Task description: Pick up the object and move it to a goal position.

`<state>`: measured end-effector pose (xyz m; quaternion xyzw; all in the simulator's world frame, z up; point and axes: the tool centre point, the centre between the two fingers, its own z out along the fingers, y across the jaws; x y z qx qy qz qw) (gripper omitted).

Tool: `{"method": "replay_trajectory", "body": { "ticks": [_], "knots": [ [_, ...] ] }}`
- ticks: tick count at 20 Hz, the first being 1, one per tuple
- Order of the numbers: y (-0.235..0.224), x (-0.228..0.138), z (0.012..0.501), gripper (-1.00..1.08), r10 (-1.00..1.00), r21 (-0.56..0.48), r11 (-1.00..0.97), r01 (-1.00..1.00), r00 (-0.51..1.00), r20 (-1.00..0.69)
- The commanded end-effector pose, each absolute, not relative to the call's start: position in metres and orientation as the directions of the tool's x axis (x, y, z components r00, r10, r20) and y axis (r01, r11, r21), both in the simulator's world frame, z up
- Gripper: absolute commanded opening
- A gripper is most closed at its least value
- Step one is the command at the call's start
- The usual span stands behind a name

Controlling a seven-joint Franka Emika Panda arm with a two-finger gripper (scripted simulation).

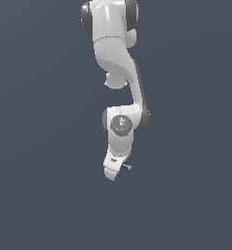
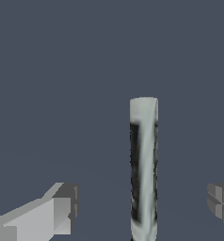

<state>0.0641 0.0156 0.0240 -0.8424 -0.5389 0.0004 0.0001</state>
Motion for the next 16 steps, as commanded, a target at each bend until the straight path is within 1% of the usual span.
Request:
{"method": "replay_trajectory", "body": {
  "ticks": [1, 6, 7, 16],
  "knots": [
    [0.0155, 0.0641, 0.0140, 1.00, 0.908, 0.000, -0.418, 0.908, 0.418, 0.000],
    [0.0155, 0.0654, 0.0097, 1.00, 0.908, 0.000, -0.418, 0.908, 0.418, 0.000],
    [0.0155, 0.0654, 0.0097, -1.00, 0.908, 0.000, -0.418, 0.908, 0.418, 0.000],
    [0.0155, 0.0654, 0.0097, -1.00, 0.908, 0.000, -0.418, 0.908, 0.418, 0.000]
  ]
}}
